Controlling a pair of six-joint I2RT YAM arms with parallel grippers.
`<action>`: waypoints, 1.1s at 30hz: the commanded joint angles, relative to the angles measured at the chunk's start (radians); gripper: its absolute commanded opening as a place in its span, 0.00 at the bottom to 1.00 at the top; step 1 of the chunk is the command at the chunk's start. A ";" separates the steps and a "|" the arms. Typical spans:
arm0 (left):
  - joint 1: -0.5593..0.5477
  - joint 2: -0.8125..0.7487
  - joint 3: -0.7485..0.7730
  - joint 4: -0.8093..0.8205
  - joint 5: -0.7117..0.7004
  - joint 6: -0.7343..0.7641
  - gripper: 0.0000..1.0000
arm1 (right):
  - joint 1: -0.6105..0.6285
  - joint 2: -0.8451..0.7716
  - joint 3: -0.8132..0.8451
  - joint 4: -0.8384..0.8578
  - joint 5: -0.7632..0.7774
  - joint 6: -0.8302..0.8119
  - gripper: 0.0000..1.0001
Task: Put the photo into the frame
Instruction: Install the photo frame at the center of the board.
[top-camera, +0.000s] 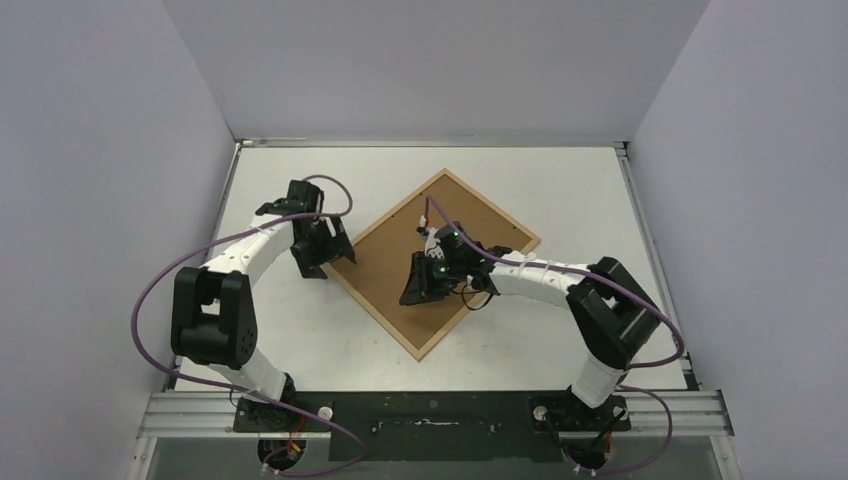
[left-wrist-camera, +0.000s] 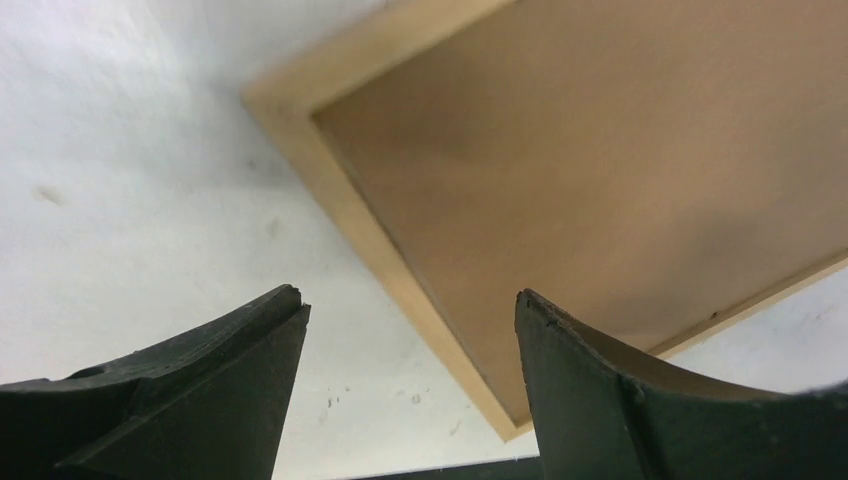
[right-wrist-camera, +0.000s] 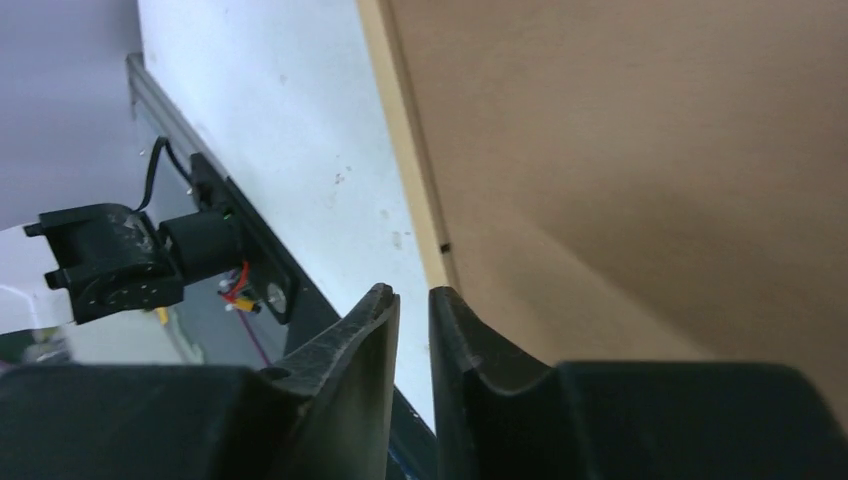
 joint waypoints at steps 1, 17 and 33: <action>-0.015 -0.048 -0.177 0.076 0.107 -0.138 0.71 | 0.046 0.094 0.037 0.229 -0.190 0.067 0.15; -0.038 0.088 -0.248 0.109 0.117 -0.160 0.53 | 0.061 0.247 0.009 0.357 -0.264 0.117 0.13; -0.043 0.133 -0.260 0.067 0.048 -0.148 0.37 | 0.062 0.310 0.020 0.236 -0.198 0.019 0.13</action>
